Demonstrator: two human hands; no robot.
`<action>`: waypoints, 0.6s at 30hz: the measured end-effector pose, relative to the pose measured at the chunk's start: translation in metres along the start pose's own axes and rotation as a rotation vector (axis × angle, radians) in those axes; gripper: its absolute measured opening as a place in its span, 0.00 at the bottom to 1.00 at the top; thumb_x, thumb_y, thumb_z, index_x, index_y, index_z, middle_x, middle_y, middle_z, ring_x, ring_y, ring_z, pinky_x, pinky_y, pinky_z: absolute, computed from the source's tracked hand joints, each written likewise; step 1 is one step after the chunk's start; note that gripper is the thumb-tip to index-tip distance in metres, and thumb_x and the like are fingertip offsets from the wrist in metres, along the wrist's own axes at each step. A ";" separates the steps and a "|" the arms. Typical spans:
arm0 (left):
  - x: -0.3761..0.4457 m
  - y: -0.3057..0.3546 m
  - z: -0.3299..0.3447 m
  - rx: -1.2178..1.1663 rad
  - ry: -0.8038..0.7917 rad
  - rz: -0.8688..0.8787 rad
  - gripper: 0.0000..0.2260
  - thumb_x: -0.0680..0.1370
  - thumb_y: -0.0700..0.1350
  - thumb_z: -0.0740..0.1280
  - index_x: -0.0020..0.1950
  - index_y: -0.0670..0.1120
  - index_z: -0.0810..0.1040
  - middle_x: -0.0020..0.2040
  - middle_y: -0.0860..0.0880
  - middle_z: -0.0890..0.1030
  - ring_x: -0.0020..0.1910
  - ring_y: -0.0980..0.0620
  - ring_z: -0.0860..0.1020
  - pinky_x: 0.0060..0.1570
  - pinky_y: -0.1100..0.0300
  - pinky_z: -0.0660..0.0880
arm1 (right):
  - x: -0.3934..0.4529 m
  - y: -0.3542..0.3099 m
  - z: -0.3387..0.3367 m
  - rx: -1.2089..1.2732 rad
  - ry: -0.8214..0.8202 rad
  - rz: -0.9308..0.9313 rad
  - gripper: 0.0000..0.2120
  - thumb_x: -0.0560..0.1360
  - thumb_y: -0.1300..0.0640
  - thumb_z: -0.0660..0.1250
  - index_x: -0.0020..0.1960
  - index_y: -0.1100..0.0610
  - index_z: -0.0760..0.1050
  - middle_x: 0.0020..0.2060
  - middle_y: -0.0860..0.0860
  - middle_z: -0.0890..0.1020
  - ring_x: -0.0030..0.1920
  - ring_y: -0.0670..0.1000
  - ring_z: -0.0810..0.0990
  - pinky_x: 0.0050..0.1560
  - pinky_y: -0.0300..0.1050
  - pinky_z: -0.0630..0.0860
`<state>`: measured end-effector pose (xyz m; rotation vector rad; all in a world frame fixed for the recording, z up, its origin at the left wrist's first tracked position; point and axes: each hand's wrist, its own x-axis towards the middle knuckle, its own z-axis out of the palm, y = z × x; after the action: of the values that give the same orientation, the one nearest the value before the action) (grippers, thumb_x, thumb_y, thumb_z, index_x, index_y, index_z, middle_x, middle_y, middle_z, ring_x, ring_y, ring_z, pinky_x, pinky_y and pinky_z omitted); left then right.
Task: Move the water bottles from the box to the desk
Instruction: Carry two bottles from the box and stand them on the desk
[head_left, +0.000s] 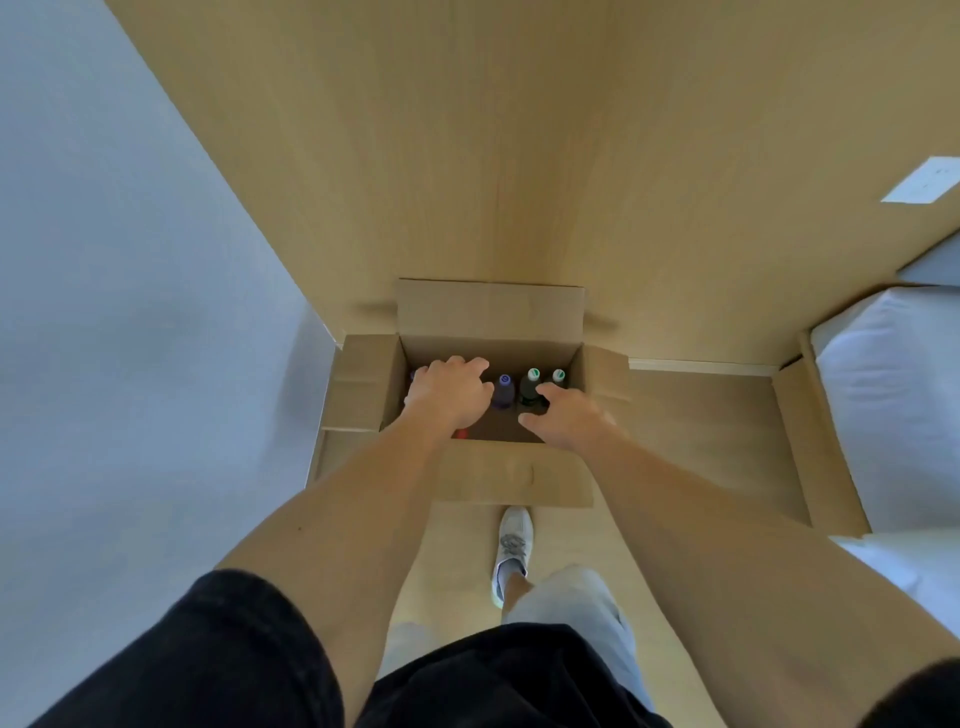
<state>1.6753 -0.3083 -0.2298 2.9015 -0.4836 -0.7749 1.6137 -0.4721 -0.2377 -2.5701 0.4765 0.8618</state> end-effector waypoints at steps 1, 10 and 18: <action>0.016 0.003 0.000 -0.013 -0.012 -0.004 0.23 0.84 0.54 0.53 0.79 0.53 0.63 0.74 0.44 0.70 0.70 0.40 0.70 0.67 0.44 0.68 | 0.016 0.003 -0.004 -0.002 -0.023 0.006 0.34 0.76 0.37 0.62 0.78 0.47 0.60 0.72 0.55 0.70 0.71 0.59 0.70 0.69 0.56 0.70; 0.116 -0.004 0.046 -0.064 -0.134 -0.050 0.23 0.84 0.55 0.55 0.79 0.52 0.63 0.74 0.44 0.70 0.70 0.39 0.70 0.66 0.44 0.68 | 0.125 0.036 0.007 0.022 -0.166 0.095 0.33 0.77 0.38 0.64 0.78 0.47 0.61 0.71 0.55 0.72 0.71 0.59 0.69 0.70 0.54 0.69; 0.194 -0.040 0.114 -0.073 -0.234 -0.073 0.23 0.84 0.55 0.54 0.79 0.52 0.62 0.73 0.43 0.71 0.69 0.38 0.70 0.67 0.42 0.68 | 0.213 0.043 0.055 -0.019 -0.163 0.094 0.31 0.77 0.37 0.62 0.77 0.47 0.62 0.70 0.55 0.73 0.69 0.60 0.71 0.68 0.55 0.71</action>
<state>1.7882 -0.3353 -0.4266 2.7882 -0.3624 -1.1257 1.7283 -0.5250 -0.4232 -2.4851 0.5455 1.1035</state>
